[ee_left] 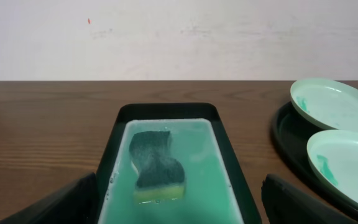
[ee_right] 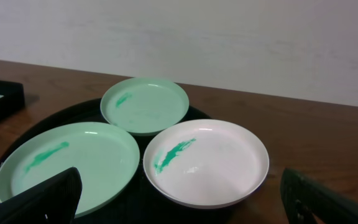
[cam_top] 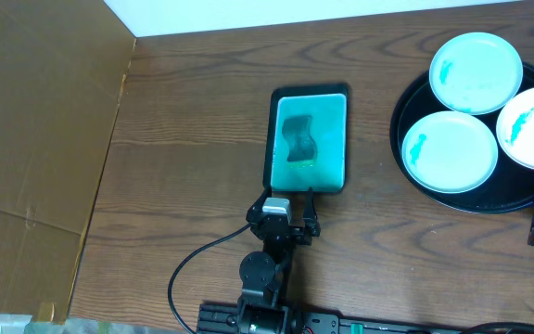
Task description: Clean dirty plates on tray and stack at the side
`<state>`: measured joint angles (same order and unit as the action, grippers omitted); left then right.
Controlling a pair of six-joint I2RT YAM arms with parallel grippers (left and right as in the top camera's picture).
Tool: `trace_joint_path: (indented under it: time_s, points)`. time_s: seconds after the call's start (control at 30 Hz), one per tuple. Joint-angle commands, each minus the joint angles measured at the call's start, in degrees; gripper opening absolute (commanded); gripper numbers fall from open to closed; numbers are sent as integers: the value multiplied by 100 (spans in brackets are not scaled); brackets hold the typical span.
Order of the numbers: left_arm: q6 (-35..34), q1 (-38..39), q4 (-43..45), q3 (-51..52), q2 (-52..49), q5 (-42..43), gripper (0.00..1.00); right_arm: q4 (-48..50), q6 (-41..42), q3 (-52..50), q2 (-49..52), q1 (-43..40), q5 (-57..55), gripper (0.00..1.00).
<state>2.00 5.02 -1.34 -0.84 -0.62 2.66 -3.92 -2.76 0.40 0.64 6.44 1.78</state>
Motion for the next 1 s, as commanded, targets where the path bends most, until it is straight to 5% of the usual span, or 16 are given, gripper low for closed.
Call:
trace_joint_path:
  time_s: [0.0, 0.97]
  points:
    - [96, -28, -267, 61, -42, -50, 84, -17, -52, -9, -26, -46, 63, 99]
    - [96, -28, -267, 61, -42, -50, 84, -17, -52, -9, -26, -46, 63, 99]
